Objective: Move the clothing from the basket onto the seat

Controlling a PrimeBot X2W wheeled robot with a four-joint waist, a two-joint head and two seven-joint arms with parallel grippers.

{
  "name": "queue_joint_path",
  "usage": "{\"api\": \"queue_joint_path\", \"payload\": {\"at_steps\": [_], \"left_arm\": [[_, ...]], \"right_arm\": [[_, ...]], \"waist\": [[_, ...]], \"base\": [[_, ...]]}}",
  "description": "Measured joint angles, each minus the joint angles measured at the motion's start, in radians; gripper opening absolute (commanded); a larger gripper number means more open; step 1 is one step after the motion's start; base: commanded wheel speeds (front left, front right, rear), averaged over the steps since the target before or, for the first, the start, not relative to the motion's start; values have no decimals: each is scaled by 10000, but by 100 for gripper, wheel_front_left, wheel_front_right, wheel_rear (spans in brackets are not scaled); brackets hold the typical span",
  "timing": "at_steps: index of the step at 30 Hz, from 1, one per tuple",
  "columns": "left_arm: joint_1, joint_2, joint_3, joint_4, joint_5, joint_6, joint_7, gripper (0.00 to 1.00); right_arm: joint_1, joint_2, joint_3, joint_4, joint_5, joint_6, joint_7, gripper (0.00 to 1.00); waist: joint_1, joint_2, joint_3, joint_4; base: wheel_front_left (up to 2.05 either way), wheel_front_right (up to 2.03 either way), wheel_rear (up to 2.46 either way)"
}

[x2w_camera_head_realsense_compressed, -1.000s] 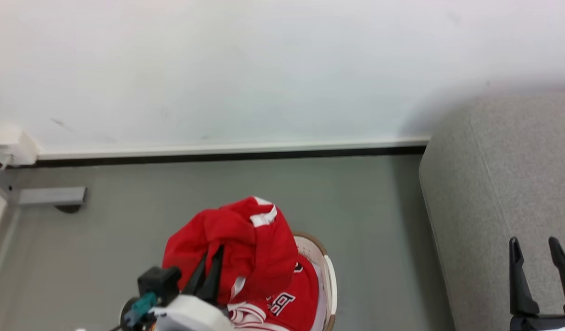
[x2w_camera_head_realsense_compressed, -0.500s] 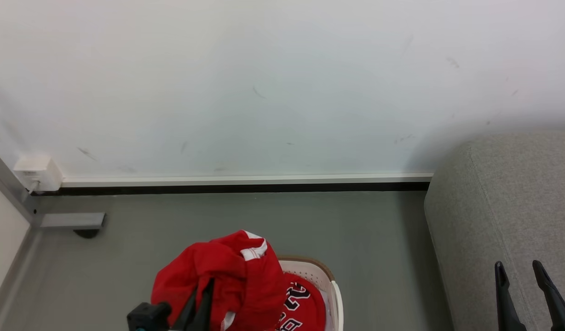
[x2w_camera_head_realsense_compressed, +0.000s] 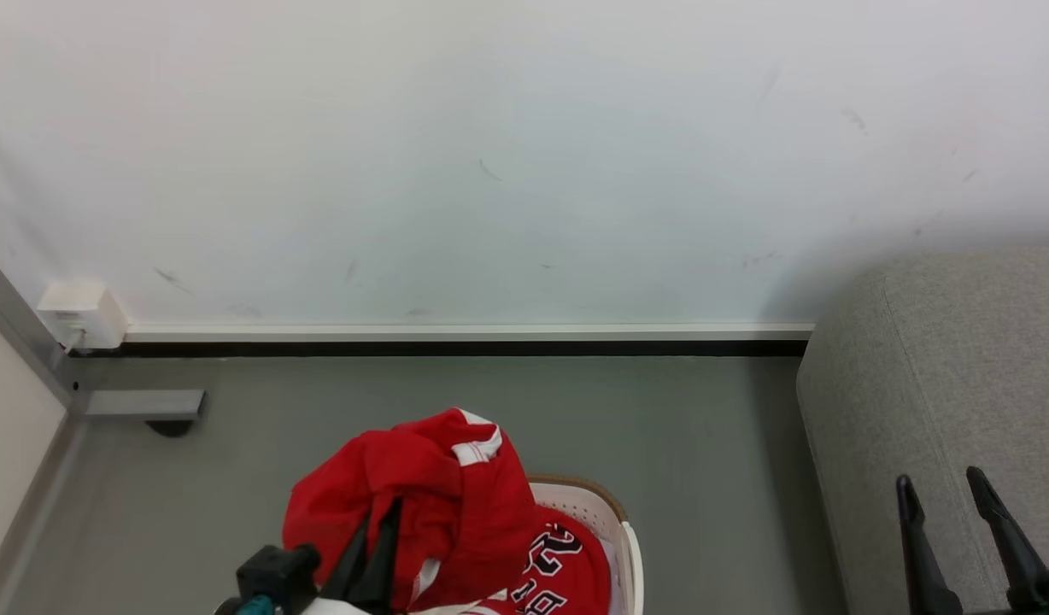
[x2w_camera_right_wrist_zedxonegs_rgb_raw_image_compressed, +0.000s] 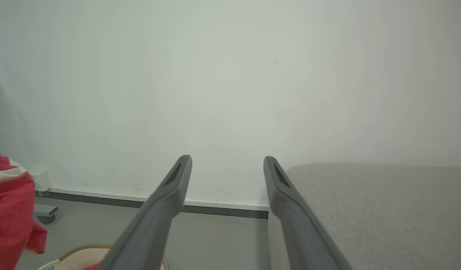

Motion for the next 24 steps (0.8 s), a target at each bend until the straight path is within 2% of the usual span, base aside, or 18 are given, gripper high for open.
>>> {"api": "queue_joint_path", "payload": {"at_steps": [6,15,24], "left_arm": [[-245,35,-313,-278,77,-121,35,0],[-1028,109,-1465,-834,159,-337,798,0],[-1855,79,-3223,-802,46,-422,1189,0]], "right_arm": [[-547,-740,1356,-428,-71,0,0,100],[-2118,-2240,4715,-59,479,0,0,100],[-3980,-2694,7693,871,1018,2,-2,100]], "waist": [[0,0,10,26],[2,0,71,145],[2,0,82,202]], "base": [[0,0,0],[0,0,0],[0,0,0]]}}
